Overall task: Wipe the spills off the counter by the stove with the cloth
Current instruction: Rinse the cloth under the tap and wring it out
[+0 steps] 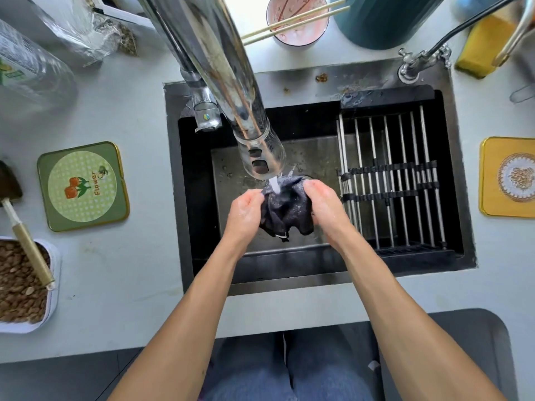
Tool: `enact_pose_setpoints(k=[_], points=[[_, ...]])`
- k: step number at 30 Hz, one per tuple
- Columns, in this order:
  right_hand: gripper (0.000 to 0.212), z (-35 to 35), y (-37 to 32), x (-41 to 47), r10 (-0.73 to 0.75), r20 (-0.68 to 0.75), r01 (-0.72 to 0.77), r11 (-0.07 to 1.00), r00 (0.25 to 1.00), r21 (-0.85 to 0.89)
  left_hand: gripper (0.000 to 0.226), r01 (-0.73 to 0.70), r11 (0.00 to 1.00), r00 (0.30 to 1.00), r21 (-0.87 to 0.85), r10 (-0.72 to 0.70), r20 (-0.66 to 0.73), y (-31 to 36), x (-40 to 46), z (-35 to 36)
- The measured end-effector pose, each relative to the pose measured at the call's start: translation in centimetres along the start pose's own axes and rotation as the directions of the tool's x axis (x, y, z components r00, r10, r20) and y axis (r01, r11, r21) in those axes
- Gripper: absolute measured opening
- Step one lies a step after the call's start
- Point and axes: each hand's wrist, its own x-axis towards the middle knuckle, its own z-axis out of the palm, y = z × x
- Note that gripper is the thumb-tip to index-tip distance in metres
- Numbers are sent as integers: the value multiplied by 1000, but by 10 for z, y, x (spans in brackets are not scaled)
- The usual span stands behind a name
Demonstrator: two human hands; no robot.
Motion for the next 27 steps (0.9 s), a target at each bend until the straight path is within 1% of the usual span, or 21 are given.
enact_pose_setpoints(k=[2, 4, 6, 8, 9, 10, 12, 13, 14, 16, 17, 20, 22, 23, 24, 25, 26, 27], points=[[38, -9, -5, 4, 17, 56, -13, 997, 998, -71, 30, 34, 999, 999, -24, -34, 37, 5, 3, -8], [44, -20, -8, 7, -4, 161, 38, 978, 987, -207, 30, 8, 1000, 991, 2, -8, 135, 11, 4, -19], [47, -29, -12, 9, -33, 302, 161, 898, 953, -410, 29, -72, 992, 969, 106, 44, 241, 16, 4, -30], [54, -34, -17, 11, 4, 427, 264, 780, 904, -567, 19, -170, 963, 937, 210, 92, 338, 25, 3, -40], [51, -34, -18, 13, 35, 453, 288, 727, 891, -623, 15, -207, 945, 919, 252, 99, 383, 30, 3, -44], [44, -33, -19, 15, 61, 465, 304, 680, 883, -667, 12, -235, 927, 901, 291, 96, 424, 35, 3, -47], [25, -31, -19, 17, 89, 480, 326, 625, 873, -709, 11, -274, 893, 875, 356, 79, 477, 45, 4, -50], [23, -31, -20, 16, 94, 486, 326, 631, 869, -704, 13, -295, 873, 873, 388, 81, 480, 49, 5, -51], [26, -31, -19, 15, 95, 491, 317, 655, 866, -686, 15, -323, 843, 878, 431, 97, 469, 51, 7, -52], [35, -31, -16, 12, 87, 507, 283, 743, 858, -606, 21, -360, 786, 900, 504, 151, 408, 55, 12, -54], [36, -30, -15, 8, 73, 513, 264, 791, 855, -552, 23, -355, 777, 916, 520, 177, 361, 55, 16, -55], [35, -24, -12, -1, -12, 488, 225, 897, 873, -380, 30, -323, 773, 946, 546, 244, 214, 49, 24, -54], [37, -17, -11, -6, -77, 462, 201, 953, 883, -225, 39, -255, 813, 967, 523, 230, 115, 42, 25, -48], [36, -14, -12, -8, -98, 445, 183, 972, 890, -151, 43, -182, 852, 982, 491, 180, 52, 37, 25, -44], [34, -12, -13, -10, -115, 426, 166, 983, 897, -84, 45, -82, 891, 996, 447, 89, 5, 32, 25, -41], [34, -9, -13, -12, -123, 400, 148, 989, 908, -31, 49, 33, 922, 999, 386, -41, 11, 27, 23, -38], [37, -7, -13, -13, -115, 370, 122, 993, 922, 5, 60, 158, 938, 978, 308, -192, 85, 21, 21, -35], [42, -5, -14, -13, -88, 342, 84, 996, 935, 28, 76, 286, 928, 919, 239, -336, 206, 15, 18, -32]])
